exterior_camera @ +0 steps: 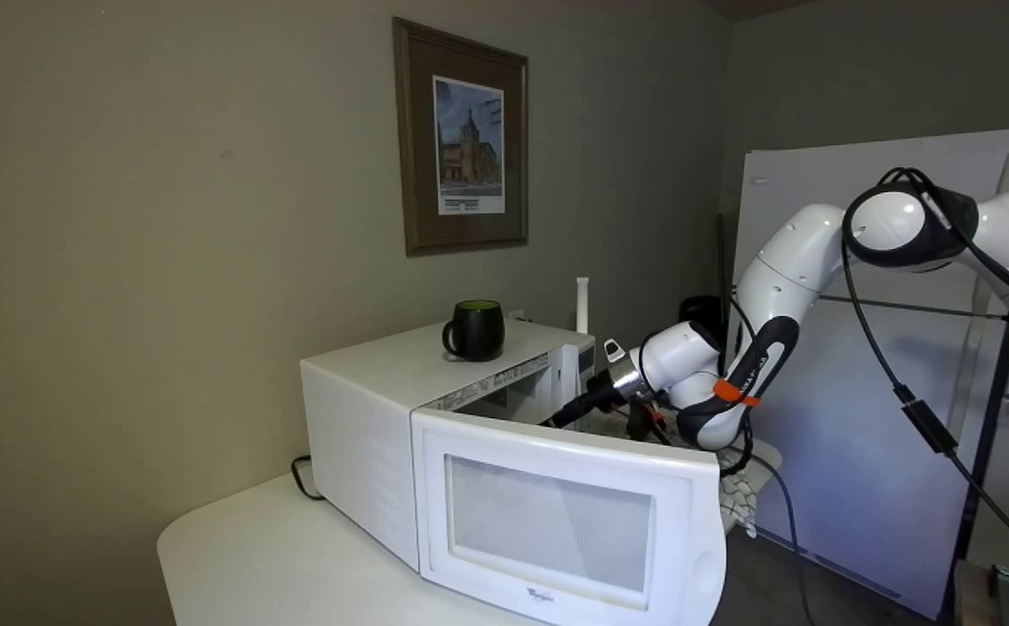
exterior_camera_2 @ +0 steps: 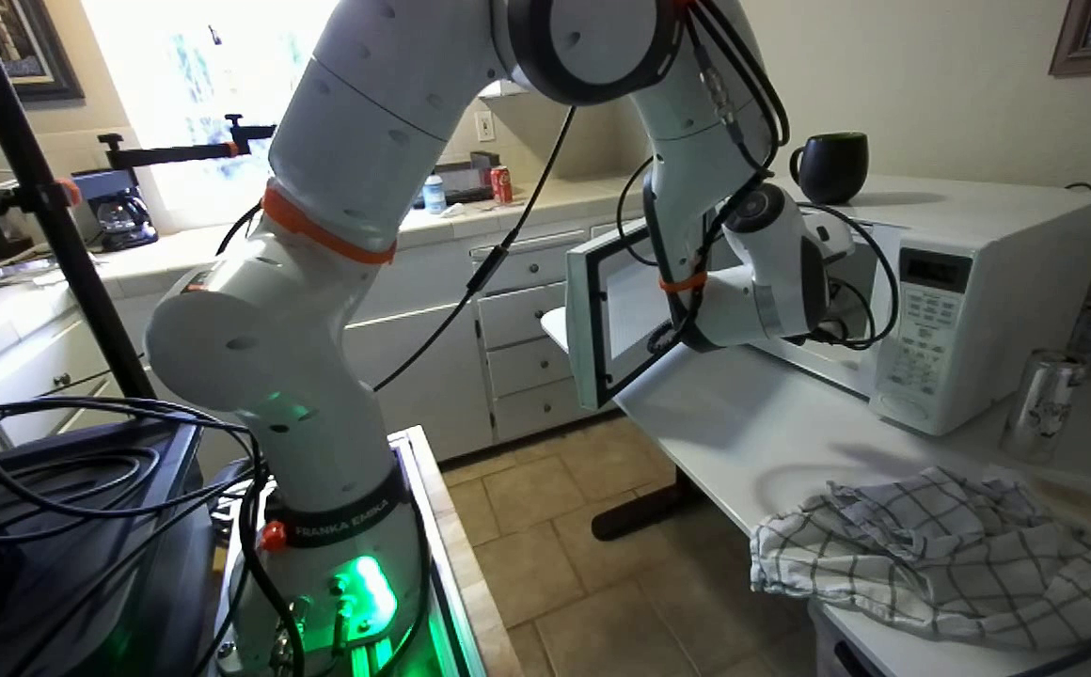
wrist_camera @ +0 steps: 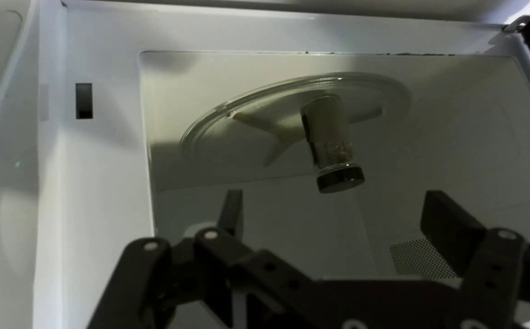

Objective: Remove the bottle from the microwave and put it on top o

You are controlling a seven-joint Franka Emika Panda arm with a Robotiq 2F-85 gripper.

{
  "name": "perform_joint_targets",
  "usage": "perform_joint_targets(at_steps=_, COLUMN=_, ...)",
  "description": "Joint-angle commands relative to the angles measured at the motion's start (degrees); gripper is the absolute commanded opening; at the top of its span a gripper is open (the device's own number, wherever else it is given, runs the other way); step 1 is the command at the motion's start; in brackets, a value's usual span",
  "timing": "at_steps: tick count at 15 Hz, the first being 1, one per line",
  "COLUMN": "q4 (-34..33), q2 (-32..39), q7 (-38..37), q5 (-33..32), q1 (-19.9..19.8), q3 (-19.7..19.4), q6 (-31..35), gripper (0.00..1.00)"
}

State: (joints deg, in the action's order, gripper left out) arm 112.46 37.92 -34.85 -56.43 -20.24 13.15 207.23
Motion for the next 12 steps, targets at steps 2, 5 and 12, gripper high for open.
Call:
perform_joint_targets(at_steps=2, q4=0.00, q2=0.00, q7=-0.01, q5=-0.02, q1=0.00, q3=0.00, q6=0.00, gripper=1.00)
perform_joint_targets(at_steps=5, q4=-0.62, q2=0.78, q7=0.38, q5=0.08, q1=-0.02, q3=-0.05, q6=0.75, gripper=1.00)
perform_joint_targets(at_steps=12, q4=-5.21, q2=4.42, q7=1.44, q5=0.14, q1=0.88, q3=0.21, q6=0.30, gripper=1.00)
